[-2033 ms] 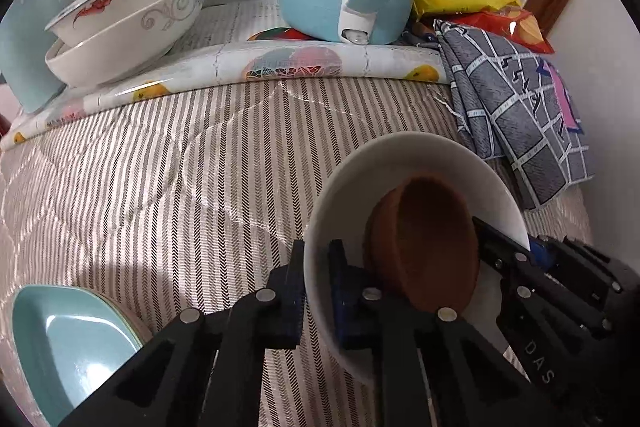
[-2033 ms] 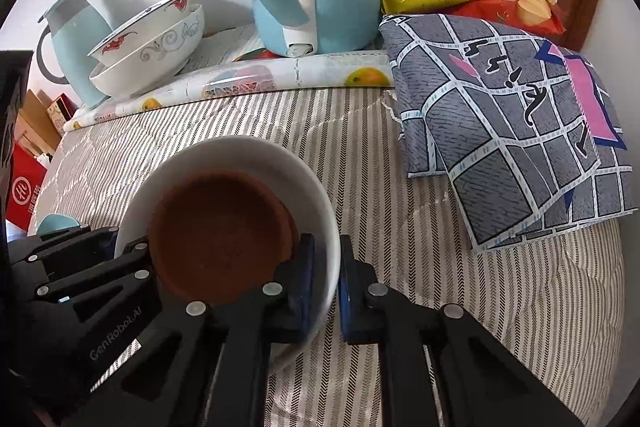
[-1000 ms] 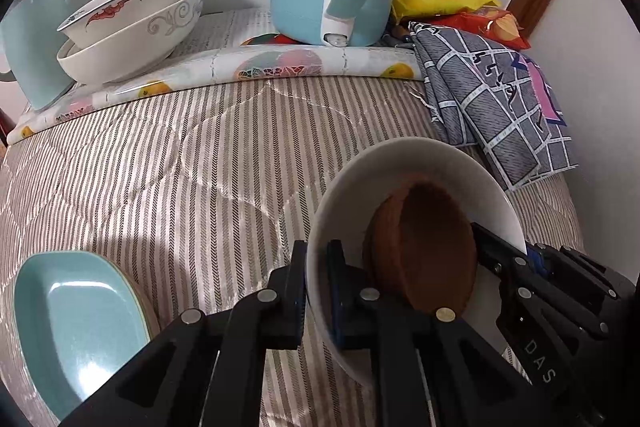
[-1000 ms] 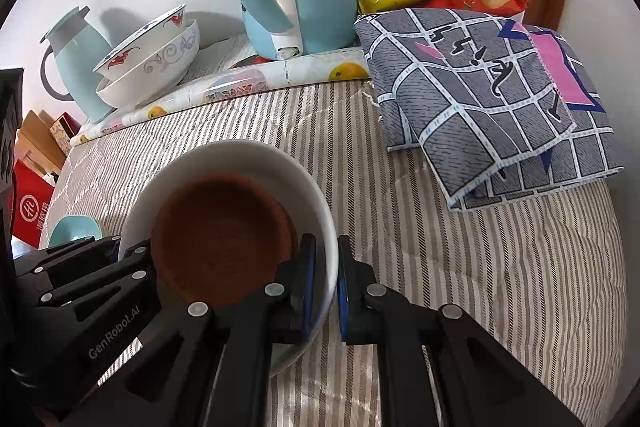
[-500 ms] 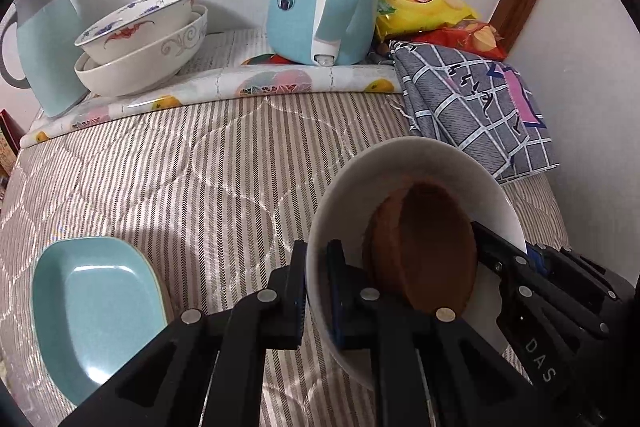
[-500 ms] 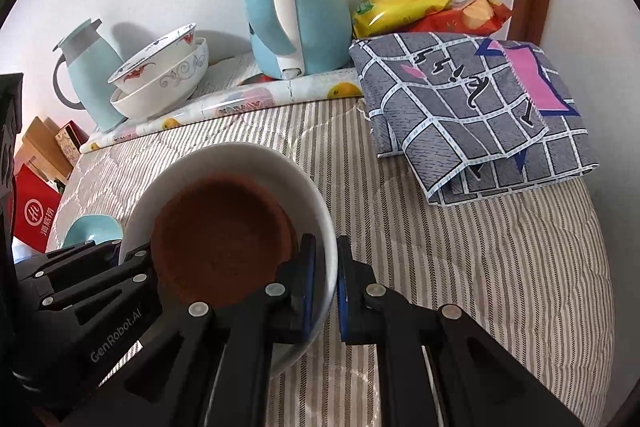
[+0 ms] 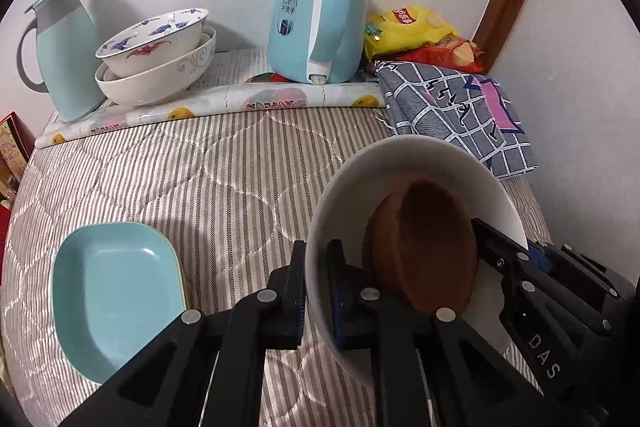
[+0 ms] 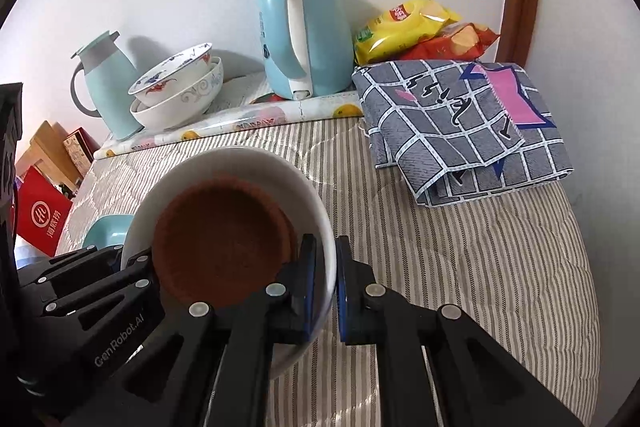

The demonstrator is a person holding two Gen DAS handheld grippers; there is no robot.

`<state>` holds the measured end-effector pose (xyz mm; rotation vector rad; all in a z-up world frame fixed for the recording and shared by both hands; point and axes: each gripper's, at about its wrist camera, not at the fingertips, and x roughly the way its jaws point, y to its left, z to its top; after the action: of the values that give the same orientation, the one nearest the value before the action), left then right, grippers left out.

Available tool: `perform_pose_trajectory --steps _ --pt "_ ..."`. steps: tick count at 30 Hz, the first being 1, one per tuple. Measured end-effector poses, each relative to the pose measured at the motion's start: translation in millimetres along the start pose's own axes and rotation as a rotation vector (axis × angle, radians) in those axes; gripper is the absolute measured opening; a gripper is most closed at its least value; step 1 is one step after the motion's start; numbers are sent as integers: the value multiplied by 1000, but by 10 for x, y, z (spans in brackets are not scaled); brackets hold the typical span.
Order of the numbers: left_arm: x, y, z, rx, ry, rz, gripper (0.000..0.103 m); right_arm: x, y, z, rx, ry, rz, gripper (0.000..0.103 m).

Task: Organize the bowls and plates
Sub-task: 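Lift the white bowl with both grippers and carry it toward the light-blue plate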

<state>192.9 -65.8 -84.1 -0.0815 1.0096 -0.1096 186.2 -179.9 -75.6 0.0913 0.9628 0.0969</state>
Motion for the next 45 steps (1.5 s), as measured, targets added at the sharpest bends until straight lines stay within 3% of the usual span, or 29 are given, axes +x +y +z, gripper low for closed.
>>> perform_pose_trajectory --steps 13,45 --pt "-194 0 -112 1 -18 -3 11 -232 66 -95 3 -24 -5 9" --pt "-555 418 -162 -30 -63 28 11 -432 526 -107 -30 -60 34 8"
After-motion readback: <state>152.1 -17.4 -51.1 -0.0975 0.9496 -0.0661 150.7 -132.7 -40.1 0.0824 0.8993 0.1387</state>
